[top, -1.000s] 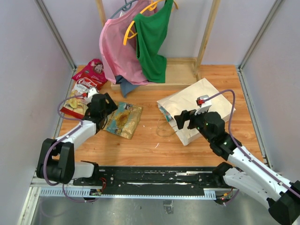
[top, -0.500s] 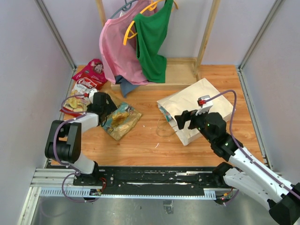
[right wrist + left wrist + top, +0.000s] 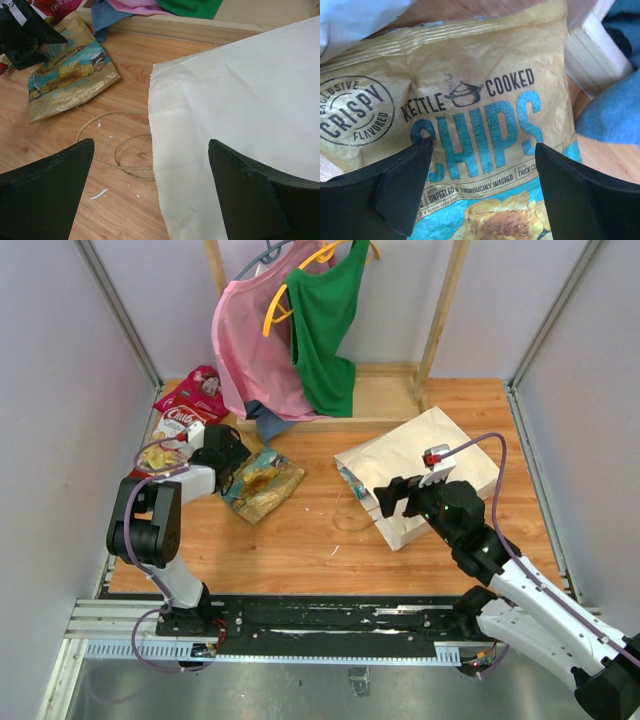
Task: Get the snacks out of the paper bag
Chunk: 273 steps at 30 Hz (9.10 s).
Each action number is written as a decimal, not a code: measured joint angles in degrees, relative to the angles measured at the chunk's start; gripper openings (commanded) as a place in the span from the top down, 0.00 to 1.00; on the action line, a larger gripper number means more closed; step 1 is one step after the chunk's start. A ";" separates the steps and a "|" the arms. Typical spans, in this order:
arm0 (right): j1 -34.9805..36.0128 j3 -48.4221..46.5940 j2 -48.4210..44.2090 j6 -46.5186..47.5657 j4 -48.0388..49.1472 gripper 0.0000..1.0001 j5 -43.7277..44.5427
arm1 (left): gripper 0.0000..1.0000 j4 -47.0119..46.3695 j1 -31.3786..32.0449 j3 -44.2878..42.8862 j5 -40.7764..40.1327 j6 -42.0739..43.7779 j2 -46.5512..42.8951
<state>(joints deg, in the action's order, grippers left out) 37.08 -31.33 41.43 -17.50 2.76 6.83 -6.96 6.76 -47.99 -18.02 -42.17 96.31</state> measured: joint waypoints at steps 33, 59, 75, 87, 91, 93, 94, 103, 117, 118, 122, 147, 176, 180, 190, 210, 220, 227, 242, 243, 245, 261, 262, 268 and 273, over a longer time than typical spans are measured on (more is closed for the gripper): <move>0.00 0.00 -2.51 1.38 -1.44 0.02 0.11 | 0.22 17.70 13.73 -5.68 -22.01 -54.05 2.49; 0.00 0.00 -3.10 1.92 -2.19 0.02 -1.09 | 0.21 30.77 22.88 -5.53 -38.12 -39.91 -6.16; 0.00 0.00 -4.90 1.92 -2.67 0.02 -1.31 | 1.00 0.52 14.62 -4.55 1.81 7.72 1.11; 0.00 0.00 -6.62 1.95 -3.17 0.02 -1.27 | 0.99 2.43 10.16 -13.44 3.34 7.93 12.90; -0.02 0.00 -6.60 1.95 -3.19 0.02 -1.27 | 0.99 2.58 8.61 -17.16 3.21 9.70 15.65; -0.02 0.00 -6.60 1.95 -3.21 0.02 -1.27 | 0.99 2.91 8.35 -18.91 2.91 11.47 16.74; 0.00 0.00 -6.60 1.95 -3.21 0.02 -1.27 | 0.99 3.08 8.31 -19.54 2.75 12.44 17.14; 0.00 0.00 -5.40 1.95 -3.15 0.02 -1.31 | 0.31 4.39 9.35 -19.76 1.18 22.80 14.88; -0.02 0.00 -4.72 2.14 -3.21 0.02 -1.22 | 0.17 -9.94 17.42 1.51 28.81 8.11 -5.81; -0.02 0.00 -5.03 2.14 -3.19 0.02 -1.20 | 0.16 -10.78 17.35 4.63 30.10 6.54 -5.90; -0.02 0.00 -5.11 2.14 -2.99 0.02 -1.25 | 0.02 -14.91 17.35 12.39 34.97 1.20 -6.69; -0.02 0.02 -1.95 2.08 -3.67 0.02 -1.05 | 0.34 -51.25 22.27 8.13 50.18 -23.56 15.85; -0.02 0.04 -2.25 2.38 -4.22 0.02 -1.01 | 0.72 -31.26 27.82 -8.22 35.15 -16.28 22.27; -0.02 0.13 -2.34 2.51 -4.37 0.02 -0.94 | 0.77 -30.64 28.26 -8.74 34.25 -16.13 22.58; -0.02 0.17 -3.41 2.62 -4.46 0.02 -0.55 | 0.87 -30.45 28.41 -9.38 34.10 -16.04 22.99; -0.02 0.44 -4.15 2.91 -4.59 0.02 0.44 | 0.99 -28.50 28.59 6.03 30.32 -10.34 6.78; -0.02 0.44 -4.52 2.95 -4.61 0.02 0.59 | 0.99 -18.71 27.17 14.56 28.76 -5.44 -11.41; -0.02 0.79 -4.46 2.97 -4.44 0.02 0.68 | 0.99 -3.74 18.58 21.66 27.45 -2.36 -32.39; -0.02 1.20 -2.12 2.91 -3.91 0.02 -0.70 | 0.99 12.00 7.23 7.67 31.74 8.02 -33.77; -0.02 1.20 -2.12 2.91 -3.91 0.02 -0.83 | 1.00 11.08 7.23 6.03 33.31 8.17 -30.77; -0.02 1.20 -2.16 2.91 -3.91 0.02 -0.85 | 1.00 9.38 7.23 2.73 35.69 8.11 -24.92; -0.04 2.16 -2.29 2.91 -3.91 0.02 -0.81 | 0.99 -5.64 7.13 -2.32 26.53 -2.05 -7.93; -0.11 2.16 -2.19 2.93 -3.91 0.02 -0.81 | 0.99 -7.13 7.13 -1.14 26.32 -3.26 -7.39; -0.90 2.16 -1.57 2.93 -3.89 0.02 -0.83 | 1.00 -13.88 7.02 8.92 23.85 -11.47 -5.57; -0.90 2.16 -0.96 2.93 -3.67 0.02 -0.83 | 0.99 -21.11 9.20 21.64 16.06 -19.74 -9.84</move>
<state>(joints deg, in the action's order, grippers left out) 36.18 -29.17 40.47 -14.57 -0.91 6.00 -28.08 15.97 -26.35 -1.96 -61.91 86.48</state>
